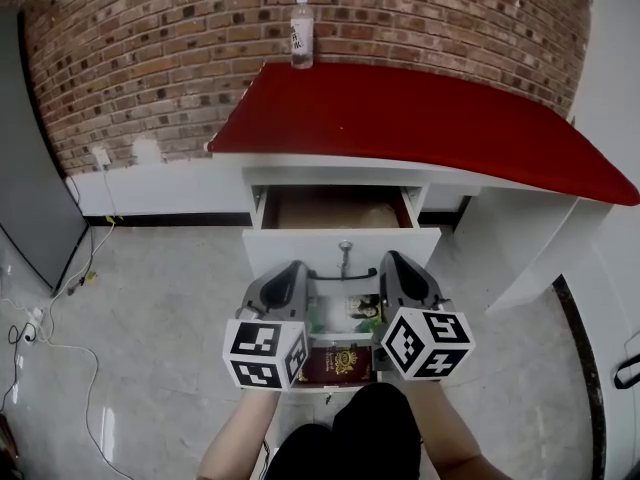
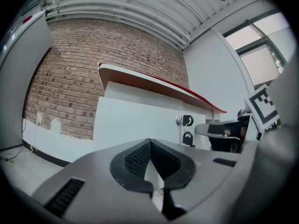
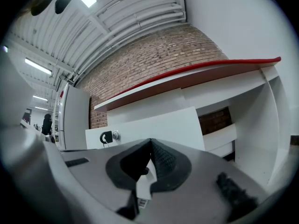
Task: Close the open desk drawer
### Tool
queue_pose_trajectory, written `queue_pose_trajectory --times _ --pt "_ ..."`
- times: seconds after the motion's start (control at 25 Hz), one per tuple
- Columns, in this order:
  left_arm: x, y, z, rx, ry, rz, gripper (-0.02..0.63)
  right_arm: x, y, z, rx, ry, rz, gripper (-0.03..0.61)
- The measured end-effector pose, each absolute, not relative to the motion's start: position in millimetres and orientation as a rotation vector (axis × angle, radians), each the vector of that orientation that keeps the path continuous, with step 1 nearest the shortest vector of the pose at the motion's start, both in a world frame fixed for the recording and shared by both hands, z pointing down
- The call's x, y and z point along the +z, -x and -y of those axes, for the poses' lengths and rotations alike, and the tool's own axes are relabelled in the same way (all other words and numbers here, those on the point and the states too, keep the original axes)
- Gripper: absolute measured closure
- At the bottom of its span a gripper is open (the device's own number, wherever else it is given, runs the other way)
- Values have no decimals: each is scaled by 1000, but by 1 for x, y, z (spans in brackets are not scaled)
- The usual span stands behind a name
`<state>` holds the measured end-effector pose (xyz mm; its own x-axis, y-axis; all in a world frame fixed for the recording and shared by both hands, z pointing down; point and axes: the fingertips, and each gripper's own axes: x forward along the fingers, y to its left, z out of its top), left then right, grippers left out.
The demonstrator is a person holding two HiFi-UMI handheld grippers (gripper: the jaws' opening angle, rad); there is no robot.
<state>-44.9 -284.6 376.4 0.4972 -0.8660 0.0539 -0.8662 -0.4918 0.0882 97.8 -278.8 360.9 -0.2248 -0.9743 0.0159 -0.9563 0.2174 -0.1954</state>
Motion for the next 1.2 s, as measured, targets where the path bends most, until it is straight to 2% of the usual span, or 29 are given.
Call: queue_pose_trajectory --times 1.2 --pt "376 40 361 -18 -2586 1528 606 357 -105 355 -254 1901 -2357 568"
